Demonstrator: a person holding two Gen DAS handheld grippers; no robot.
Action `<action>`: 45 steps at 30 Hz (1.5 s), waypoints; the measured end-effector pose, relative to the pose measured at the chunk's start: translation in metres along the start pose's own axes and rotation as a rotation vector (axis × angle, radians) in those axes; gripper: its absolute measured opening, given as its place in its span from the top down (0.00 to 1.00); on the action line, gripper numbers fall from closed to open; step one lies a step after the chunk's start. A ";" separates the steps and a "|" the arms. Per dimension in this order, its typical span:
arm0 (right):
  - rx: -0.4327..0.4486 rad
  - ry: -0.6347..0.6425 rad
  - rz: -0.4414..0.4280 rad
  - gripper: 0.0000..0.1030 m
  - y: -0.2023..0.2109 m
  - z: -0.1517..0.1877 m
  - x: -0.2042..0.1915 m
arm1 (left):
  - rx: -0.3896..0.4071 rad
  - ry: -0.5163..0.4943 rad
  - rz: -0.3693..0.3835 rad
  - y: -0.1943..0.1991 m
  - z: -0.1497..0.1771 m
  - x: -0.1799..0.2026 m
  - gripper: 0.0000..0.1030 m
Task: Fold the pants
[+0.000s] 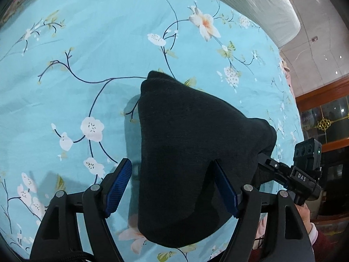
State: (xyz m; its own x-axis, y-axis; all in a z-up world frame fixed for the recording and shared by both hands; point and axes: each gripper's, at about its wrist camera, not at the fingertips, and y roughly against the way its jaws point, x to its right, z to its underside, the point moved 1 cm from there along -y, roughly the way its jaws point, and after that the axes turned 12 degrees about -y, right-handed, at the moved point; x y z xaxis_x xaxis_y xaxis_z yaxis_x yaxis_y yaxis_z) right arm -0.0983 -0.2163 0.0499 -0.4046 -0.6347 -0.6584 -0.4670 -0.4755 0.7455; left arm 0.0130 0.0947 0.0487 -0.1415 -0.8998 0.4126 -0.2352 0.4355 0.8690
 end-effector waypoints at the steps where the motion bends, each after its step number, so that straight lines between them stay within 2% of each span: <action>1: -0.005 0.007 -0.011 0.57 0.001 0.001 0.002 | -0.003 0.002 0.000 -0.002 0.000 0.000 0.26; 4: -0.015 0.020 -0.028 0.60 0.004 0.003 0.004 | -0.012 0.004 0.001 -0.007 0.001 0.000 0.26; 11: -0.020 0.034 -0.041 0.60 0.002 0.002 0.006 | -0.019 0.037 0.028 -0.023 0.002 -0.010 0.26; 16: -0.023 0.036 -0.041 0.59 0.000 0.000 0.007 | -0.013 0.066 0.075 -0.030 0.005 -0.015 0.40; 19: -0.021 0.050 -0.031 0.59 0.000 0.000 0.005 | -0.009 0.053 0.060 -0.030 0.005 -0.013 0.43; 22: -0.020 0.070 -0.020 0.59 -0.001 0.000 0.001 | 0.004 0.044 0.058 -0.027 0.006 -0.011 0.52; 25: -0.017 0.090 -0.024 0.59 0.000 0.001 -0.004 | 0.025 0.037 0.063 -0.021 0.007 -0.008 0.61; 30: -0.012 0.134 -0.045 0.61 0.006 0.001 -0.018 | 0.059 0.018 0.049 -0.005 0.005 -0.002 0.68; 34: -0.006 0.166 -0.073 0.61 0.009 -0.002 -0.035 | 0.098 0.024 0.056 0.012 0.003 -0.002 0.69; 38: -0.012 0.198 -0.094 0.61 0.005 -0.008 -0.052 | 0.144 0.023 0.024 0.032 0.000 -0.006 0.69; 45: -0.052 0.277 -0.111 0.61 -0.022 -0.020 -0.092 | 0.201 0.074 -0.022 0.061 -0.005 -0.036 0.69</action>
State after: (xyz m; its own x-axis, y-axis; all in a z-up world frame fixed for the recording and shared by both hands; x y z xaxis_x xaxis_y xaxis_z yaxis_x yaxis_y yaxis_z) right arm -0.0352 -0.1593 0.0959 -0.1199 -0.7154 -0.6883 -0.4528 -0.5776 0.6792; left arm 0.0083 0.1537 0.0885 -0.0646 -0.9053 0.4199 -0.4253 0.4056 0.8091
